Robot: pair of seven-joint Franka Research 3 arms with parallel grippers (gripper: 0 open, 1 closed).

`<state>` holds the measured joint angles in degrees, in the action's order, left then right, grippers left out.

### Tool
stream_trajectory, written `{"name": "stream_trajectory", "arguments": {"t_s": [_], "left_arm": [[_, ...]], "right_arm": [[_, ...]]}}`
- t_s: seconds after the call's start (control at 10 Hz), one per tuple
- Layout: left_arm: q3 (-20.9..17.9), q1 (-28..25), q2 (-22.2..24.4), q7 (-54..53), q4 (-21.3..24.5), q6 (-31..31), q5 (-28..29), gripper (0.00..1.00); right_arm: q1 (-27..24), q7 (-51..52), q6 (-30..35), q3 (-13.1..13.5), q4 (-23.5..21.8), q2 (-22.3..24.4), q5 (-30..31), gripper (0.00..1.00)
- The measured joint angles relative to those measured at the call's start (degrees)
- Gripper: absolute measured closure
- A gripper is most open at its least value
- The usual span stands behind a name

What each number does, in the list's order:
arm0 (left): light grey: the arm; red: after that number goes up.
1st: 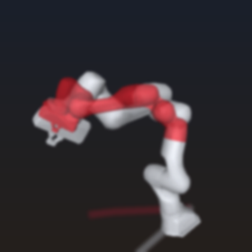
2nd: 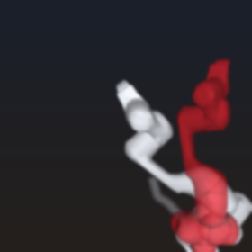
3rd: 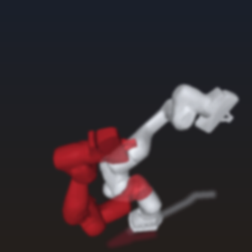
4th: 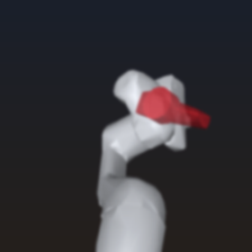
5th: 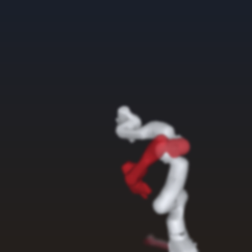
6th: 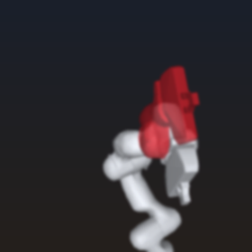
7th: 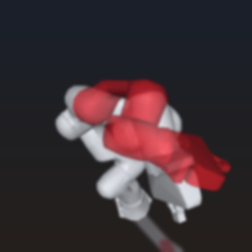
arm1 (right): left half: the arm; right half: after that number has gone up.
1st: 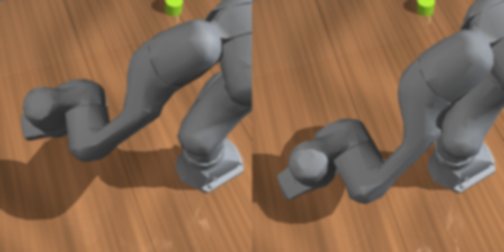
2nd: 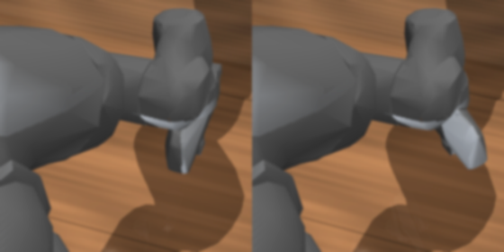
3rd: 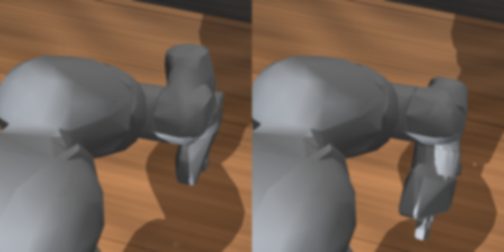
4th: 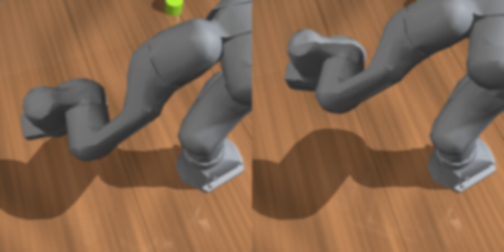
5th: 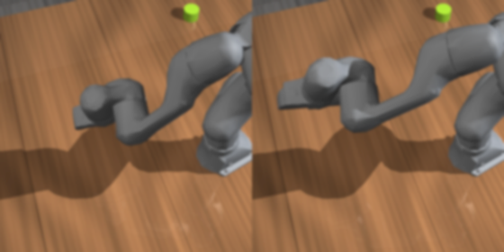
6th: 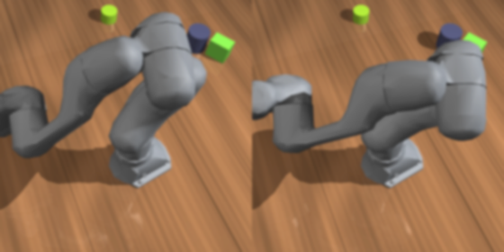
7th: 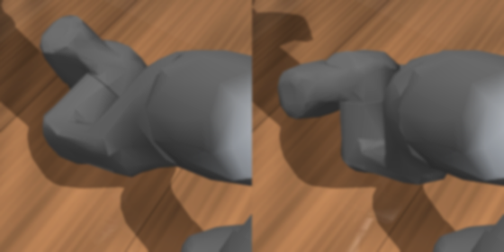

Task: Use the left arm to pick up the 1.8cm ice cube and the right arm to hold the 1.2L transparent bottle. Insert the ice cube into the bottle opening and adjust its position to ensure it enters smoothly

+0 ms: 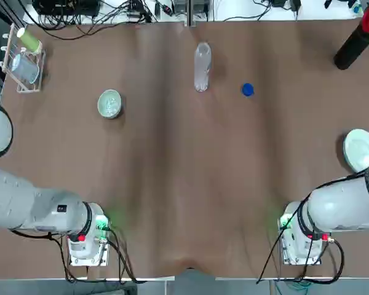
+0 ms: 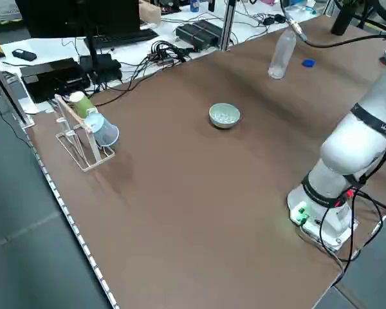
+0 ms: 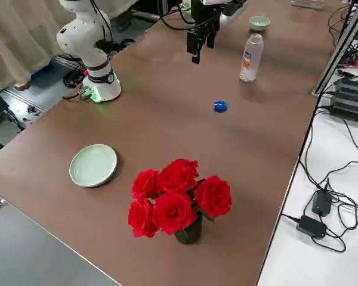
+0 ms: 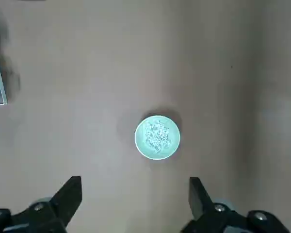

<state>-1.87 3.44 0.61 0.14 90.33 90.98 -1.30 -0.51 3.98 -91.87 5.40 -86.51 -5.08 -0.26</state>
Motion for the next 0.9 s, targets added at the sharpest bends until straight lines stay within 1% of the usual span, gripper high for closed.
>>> {"name": "stream_trajectory", "arguments": {"t_s": [0.3, 0.5, 0.6, 0.7, 0.9], "left_arm": [[0.0, 0.0, -0.2, 0.0, 0.0, 0.0, 0.0, 0.03], [0.0, -0.1, -0.4, 0.0, 0.0, 0.0, 0.0, 0.06], [0.0, -0.2, -0.7, 0.0, 0.0, 0.1, 0.0, 0.09], [0.0, -0.4, -1.1, 0.1, 0.2, 0.6, 0.0, 0.08], [0.0, -0.5, -1.3, 0.2, 2.3, 3.7, 0.0, 0.06]], "right_arm": [[0.0, 0.0, 0.0, 0.0, 0.0, 0.0, 0.0, 0.0], [-0.1, 0.0, 0.0, 0.1, 0.0, 0.0, 0.0, 0.0], [-0.1, 0.8, 0.0, 0.1, 0.0, 0.0, 0.0, 0.0], [0.0, 3.9, -0.1, 0.0, 0.0, -0.2, -1.0, 0.0], [0.1, 14.1, -2.7, -0.1, -0.2, -2.2, -5.9, 0.0]]}}
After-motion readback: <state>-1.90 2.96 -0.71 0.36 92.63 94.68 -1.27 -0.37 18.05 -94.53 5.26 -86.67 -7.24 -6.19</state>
